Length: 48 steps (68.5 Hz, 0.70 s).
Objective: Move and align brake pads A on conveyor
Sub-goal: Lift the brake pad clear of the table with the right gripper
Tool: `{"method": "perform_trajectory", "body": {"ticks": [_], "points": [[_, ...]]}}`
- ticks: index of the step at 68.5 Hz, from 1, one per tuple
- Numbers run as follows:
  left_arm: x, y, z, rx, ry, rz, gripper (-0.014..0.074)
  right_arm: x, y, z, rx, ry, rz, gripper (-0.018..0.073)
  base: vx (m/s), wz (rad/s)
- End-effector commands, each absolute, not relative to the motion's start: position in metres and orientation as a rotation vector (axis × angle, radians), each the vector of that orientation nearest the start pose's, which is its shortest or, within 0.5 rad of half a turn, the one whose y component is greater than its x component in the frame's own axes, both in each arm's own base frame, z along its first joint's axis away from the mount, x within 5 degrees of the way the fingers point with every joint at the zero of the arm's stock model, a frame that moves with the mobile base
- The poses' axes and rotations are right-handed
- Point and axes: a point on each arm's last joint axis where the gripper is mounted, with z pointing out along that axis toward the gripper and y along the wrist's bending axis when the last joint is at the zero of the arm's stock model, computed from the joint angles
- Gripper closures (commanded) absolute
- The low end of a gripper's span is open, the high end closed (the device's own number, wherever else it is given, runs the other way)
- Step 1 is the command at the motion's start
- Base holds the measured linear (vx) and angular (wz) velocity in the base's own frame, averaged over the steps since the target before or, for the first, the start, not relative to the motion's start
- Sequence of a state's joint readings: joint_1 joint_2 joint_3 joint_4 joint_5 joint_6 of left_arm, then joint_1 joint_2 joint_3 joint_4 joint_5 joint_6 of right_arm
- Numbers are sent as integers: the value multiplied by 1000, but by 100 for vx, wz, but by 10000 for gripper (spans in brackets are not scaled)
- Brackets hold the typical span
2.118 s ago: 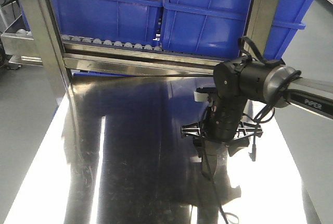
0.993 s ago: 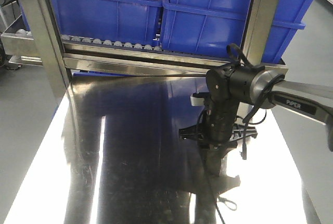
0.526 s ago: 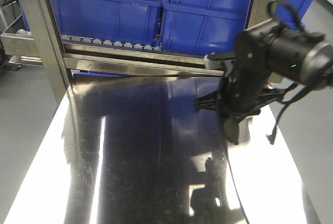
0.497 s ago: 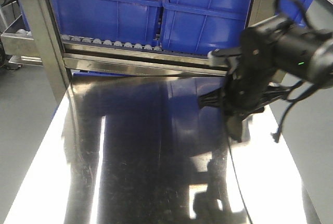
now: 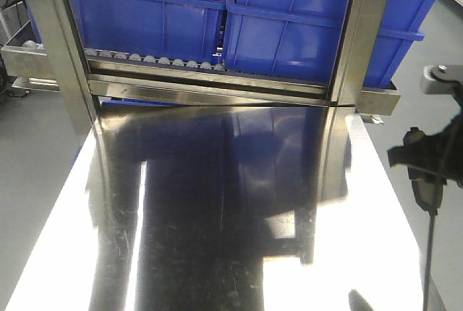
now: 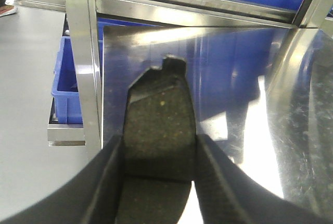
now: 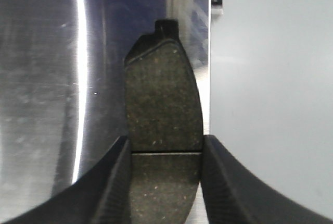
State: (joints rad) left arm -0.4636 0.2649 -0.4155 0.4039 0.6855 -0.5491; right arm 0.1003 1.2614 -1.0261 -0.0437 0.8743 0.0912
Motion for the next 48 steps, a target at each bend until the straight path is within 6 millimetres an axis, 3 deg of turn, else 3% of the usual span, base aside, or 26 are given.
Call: {"method": "perform_trajectory", "body": {"ticks": [1, 26, 36, 48], "points": [[63, -8, 295, 87, 1867, -247, 603, 227, 19, 332, -45, 2369, 47, 566, 0, 0], [63, -8, 295, 87, 1867, -247, 603, 133, 12, 342, -49, 2030, 75, 566, 0, 0], [63, -8, 295, 87, 1867, -247, 603, 105, 10, 345, -54, 1904, 88, 566, 0, 0], [63, -8, 295, 87, 1867, -247, 603, 78, 10, 333, -108, 1820, 96, 566, 0, 0]]}}
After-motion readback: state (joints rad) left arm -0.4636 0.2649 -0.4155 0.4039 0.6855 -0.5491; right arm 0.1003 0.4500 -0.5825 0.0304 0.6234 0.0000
